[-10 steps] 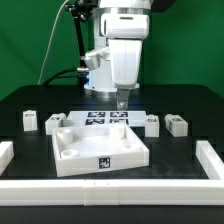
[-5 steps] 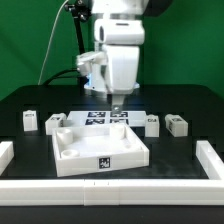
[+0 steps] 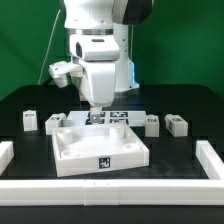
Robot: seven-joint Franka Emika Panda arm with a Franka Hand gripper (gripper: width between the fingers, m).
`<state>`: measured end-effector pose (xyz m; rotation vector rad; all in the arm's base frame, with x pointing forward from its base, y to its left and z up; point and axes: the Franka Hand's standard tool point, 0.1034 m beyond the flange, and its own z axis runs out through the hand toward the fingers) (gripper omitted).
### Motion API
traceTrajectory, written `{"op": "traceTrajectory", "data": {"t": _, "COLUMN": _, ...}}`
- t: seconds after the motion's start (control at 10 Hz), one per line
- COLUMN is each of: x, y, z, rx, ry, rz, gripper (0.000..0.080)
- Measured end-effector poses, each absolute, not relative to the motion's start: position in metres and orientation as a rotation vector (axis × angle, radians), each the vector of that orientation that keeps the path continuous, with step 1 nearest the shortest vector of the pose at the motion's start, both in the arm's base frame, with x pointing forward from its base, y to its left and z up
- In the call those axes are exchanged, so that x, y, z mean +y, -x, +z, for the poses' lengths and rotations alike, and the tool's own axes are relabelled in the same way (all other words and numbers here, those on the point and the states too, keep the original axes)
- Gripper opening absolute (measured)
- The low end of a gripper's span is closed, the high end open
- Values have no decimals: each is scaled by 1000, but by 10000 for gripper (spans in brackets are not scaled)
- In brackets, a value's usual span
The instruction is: Assemble one leg
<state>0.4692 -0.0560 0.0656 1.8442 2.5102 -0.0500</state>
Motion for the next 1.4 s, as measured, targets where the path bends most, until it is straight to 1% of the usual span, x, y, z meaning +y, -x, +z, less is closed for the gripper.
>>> {"op": "traceTrajectory", "data": {"t": 0.2, "x": -56, "y": -468, "z": 63, "rx": 2512, "ry": -1846, "rz": -50, "gripper": 650}}
{"op": "traceTrajectory", "data": {"t": 0.3, "x": -58, "y": -461, "z": 50, "rx": 2522, "ry": -1864, "rz": -58, "gripper": 650}}
{"op": "traceTrajectory", "data": {"t": 0.4, "x": -58, "y": -453, "z": 42, "rx": 2527, "ry": -1881, "rz": -65, "gripper": 650}}
{"op": "traceTrajectory", "data": {"t": 0.5, "x": -56, "y": -445, "z": 35, "rx": 2536, "ry": -1895, "rz": -76, "gripper": 650}}
{"op": "traceTrajectory", "data": {"t": 0.9, "x": -50, "y": -431, "z": 11, "rx": 2564, "ry": -1936, "rz": -109, "gripper": 650}}
{"op": "traceTrajectory", "data": {"t": 1.1, "x": -51, "y": -431, "z": 8, "rx": 2565, "ry": -1946, "rz": -117, "gripper": 649}}
{"op": "traceTrajectory", "data": {"t": 1.4, "x": -50, "y": -435, "z": 15, "rx": 2493, "ry": -2012, "rz": -109, "gripper": 645}}
